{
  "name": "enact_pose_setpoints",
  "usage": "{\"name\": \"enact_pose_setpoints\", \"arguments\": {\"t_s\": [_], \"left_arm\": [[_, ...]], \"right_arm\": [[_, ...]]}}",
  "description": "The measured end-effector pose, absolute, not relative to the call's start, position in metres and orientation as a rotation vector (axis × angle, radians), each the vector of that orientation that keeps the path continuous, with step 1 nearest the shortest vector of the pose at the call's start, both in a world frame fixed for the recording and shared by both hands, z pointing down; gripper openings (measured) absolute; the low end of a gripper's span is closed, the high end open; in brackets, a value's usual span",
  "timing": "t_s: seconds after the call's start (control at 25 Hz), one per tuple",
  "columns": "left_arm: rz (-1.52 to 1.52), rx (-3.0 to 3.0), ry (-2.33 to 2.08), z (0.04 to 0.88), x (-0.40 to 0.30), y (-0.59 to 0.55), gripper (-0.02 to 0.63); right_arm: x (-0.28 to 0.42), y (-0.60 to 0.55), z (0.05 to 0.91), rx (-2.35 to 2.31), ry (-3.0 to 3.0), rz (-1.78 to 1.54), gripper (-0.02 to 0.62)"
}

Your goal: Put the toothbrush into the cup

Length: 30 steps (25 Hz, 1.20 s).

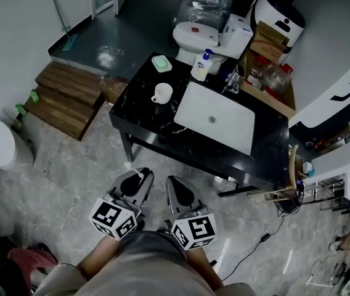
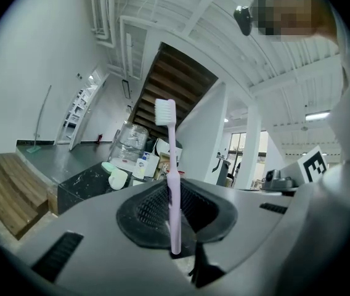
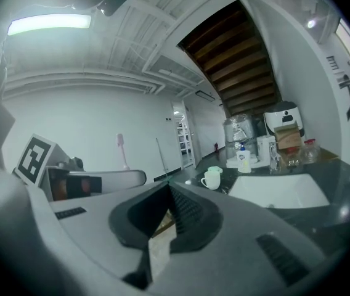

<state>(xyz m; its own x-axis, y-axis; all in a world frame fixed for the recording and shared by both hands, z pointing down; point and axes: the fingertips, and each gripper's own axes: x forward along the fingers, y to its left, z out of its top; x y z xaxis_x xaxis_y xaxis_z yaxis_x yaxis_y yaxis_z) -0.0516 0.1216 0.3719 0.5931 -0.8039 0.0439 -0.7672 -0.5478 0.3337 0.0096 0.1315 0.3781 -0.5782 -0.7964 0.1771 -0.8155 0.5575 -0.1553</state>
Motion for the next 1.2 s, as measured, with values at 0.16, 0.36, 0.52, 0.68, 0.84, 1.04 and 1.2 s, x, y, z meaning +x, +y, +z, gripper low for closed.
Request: {"name": "enact_pose_setpoints", "arguments": {"t_s": [0.16,0.36,0.52,0.68,0.84,1.04,1.2], "left_arm": [[-0.192,2.494,-1.263,0.372,-0.078,0.101,0.048],[-0.206,2.515,-1.225,0.371,-0.099,0.082,0.048],[-0.208,2.526,-1.203,0.374,-0.116,0.071,0.048],[-0.215,2.536,-1.156,0.374,-0.127,0.064,0.048],[-0.234,2.532,-1.115,0.376,-0.135,0.056,0.048],[-0.241,2.536,-1.069,0.376,-0.135,0.045,0.048],[-0.230,2.526,-1.057,0.379,-0.132,0.035,0.048]], "right_arm": [[-0.020,0.113,0.383,1.375,-2.694,0.355,0.005],[-0.045,0.097,0.390,1.384,-2.672,0.371,0.005],[-0.056,0.083,0.386,1.417,-2.656,0.320,0.005],[-0.063,0.074,0.387,1.429,-2.610,0.284,0.005],[-0.071,0.071,0.391,1.417,-2.579,0.290,0.005],[-0.069,0.064,0.392,1.422,-2.553,0.292,0.005],[-0.063,0.052,0.397,1.433,-2.547,0.309,0.005]]}}
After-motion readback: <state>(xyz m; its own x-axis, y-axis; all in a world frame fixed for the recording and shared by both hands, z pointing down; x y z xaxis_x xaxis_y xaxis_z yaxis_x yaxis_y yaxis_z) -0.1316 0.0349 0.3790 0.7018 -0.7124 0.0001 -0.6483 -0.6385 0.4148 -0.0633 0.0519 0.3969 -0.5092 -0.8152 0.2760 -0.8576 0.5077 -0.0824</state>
